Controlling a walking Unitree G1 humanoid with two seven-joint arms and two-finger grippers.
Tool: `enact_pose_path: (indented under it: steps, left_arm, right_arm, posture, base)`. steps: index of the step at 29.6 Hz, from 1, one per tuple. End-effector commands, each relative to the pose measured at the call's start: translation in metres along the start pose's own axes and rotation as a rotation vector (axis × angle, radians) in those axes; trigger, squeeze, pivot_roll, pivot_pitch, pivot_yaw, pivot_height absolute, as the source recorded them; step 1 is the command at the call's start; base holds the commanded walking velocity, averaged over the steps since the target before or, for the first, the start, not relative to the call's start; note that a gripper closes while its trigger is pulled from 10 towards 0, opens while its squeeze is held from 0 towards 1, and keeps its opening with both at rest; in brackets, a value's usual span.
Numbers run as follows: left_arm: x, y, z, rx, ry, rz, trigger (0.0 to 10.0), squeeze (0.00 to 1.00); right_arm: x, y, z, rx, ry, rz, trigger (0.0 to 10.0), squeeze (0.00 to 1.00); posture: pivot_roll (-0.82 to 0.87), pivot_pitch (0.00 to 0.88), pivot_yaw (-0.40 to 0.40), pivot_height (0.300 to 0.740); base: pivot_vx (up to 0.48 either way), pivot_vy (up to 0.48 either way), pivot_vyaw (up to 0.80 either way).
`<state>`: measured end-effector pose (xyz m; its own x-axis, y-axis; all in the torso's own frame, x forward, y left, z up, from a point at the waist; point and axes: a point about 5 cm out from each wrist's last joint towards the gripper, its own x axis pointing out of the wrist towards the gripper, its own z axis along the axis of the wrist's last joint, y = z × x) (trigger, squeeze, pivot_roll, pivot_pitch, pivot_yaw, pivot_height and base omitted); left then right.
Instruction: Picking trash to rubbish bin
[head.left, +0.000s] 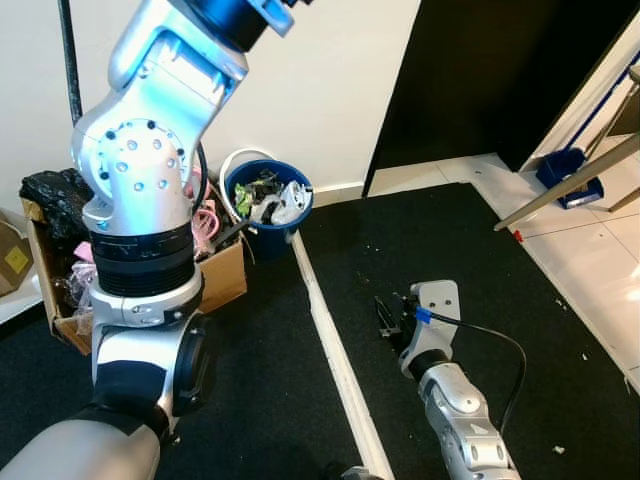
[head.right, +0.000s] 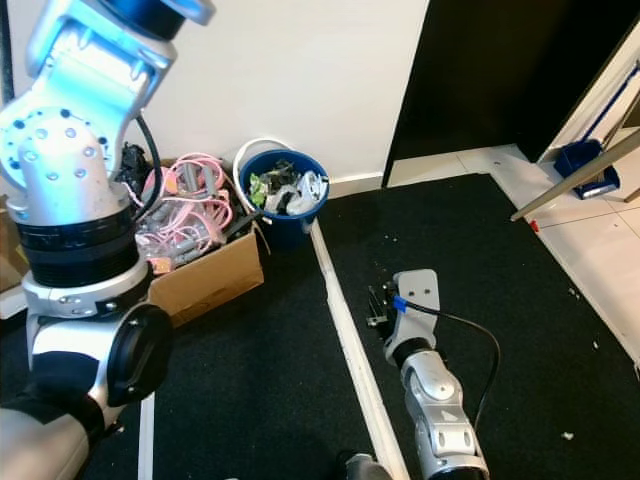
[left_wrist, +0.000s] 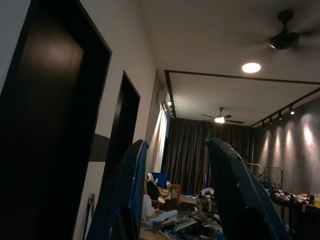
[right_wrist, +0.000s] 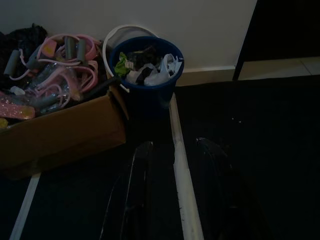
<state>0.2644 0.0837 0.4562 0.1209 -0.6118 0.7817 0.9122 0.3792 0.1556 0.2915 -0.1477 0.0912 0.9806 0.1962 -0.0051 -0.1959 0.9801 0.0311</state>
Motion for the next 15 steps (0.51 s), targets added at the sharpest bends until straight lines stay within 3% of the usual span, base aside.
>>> enact_pose_path:
  steps: [1,7,9,15]
  left_arm:
    - [-0.0009,0.0022,0.0042,-0.016,-0.009,-0.007,10.0,0.00]
    - [0.0014,-0.0038,0.0053,-0.042,0.005,-0.055,10.0,0.00]
    - [0.0005,-0.0004,0.0083,-0.083,-0.007,-0.060,10.0,0.00]
    - [-0.0006,0.0046,0.0094,-0.076,0.003,-0.069,10.0,0.00]
  right_arm:
    - [-0.0050,-0.0009,-0.0050,0.008,0.023,-0.006,10.0,0.00]
    - [-0.0071,-0.0018,-0.0058,0.010,0.025,-0.013,10.0,0.00]
    - [-0.0069,-0.0015,-0.0059,0.011,0.025,-0.014,10.0,0.00]
    - [-0.0069,-0.0016,-0.0057,0.011,0.022,-0.016,10.0,0.00]
  posture:
    - [0.01,0.248,-0.014,0.740]
    - [0.02,0.250,-0.012,0.740]
    - [0.02,0.252,-0.013,0.740]
    - [0.02,0.250,-0.009,0.740]
  base:
    - [0.000,0.000,0.00]
    - [0.000,0.000,0.00]
    - [0.000,0.000,0.00]
    - [0.000,0.000,0.00]
